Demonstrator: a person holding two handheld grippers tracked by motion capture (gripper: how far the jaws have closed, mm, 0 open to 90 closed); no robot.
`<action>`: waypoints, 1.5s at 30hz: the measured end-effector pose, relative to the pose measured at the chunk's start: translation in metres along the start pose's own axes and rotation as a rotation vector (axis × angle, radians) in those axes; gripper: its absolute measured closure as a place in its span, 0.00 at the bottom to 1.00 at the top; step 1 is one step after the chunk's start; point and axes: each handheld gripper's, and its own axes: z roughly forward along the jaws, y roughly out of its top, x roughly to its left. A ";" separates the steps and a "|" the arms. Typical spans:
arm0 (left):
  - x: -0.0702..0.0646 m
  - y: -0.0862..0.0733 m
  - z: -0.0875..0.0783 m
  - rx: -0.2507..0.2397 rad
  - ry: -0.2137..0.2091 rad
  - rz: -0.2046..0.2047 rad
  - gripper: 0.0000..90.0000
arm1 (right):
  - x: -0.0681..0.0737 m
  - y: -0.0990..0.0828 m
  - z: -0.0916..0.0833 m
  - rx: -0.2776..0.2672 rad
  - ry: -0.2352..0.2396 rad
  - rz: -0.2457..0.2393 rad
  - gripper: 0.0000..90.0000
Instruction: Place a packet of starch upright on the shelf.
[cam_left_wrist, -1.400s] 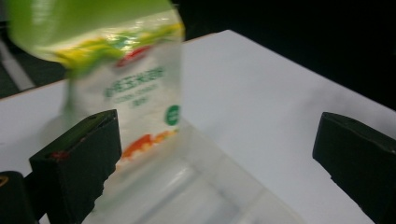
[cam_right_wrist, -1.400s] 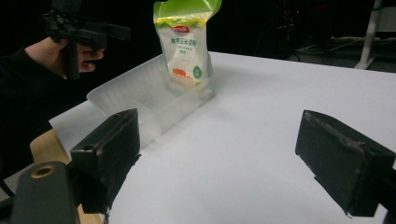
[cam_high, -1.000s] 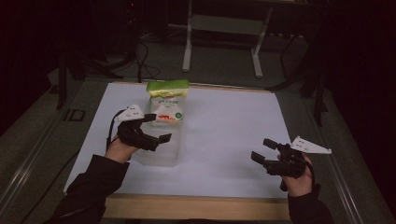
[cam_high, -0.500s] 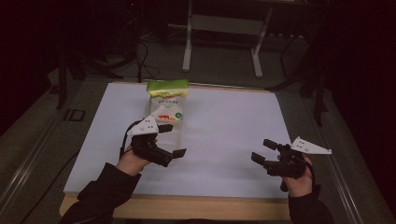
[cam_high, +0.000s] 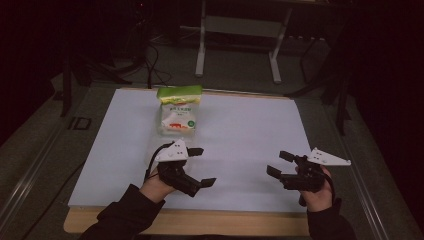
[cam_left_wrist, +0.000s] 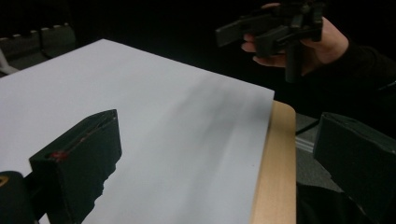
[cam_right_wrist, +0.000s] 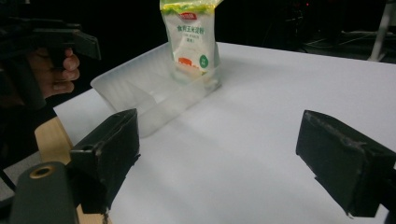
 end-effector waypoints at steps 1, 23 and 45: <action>-0.003 -0.002 0.003 0.010 -0.006 0.004 0.02 | 0.001 -0.001 0.001 0.006 0.003 -0.005 0.15; -0.019 -0.028 0.034 0.038 -0.044 -0.014 0.02 | 0.008 -0.013 0.017 0.078 0.020 -0.061 0.14; -0.028 -0.050 0.047 0.027 -0.047 0.010 0.02 | 0.009 -0.033 0.026 0.124 0.000 -0.111 0.14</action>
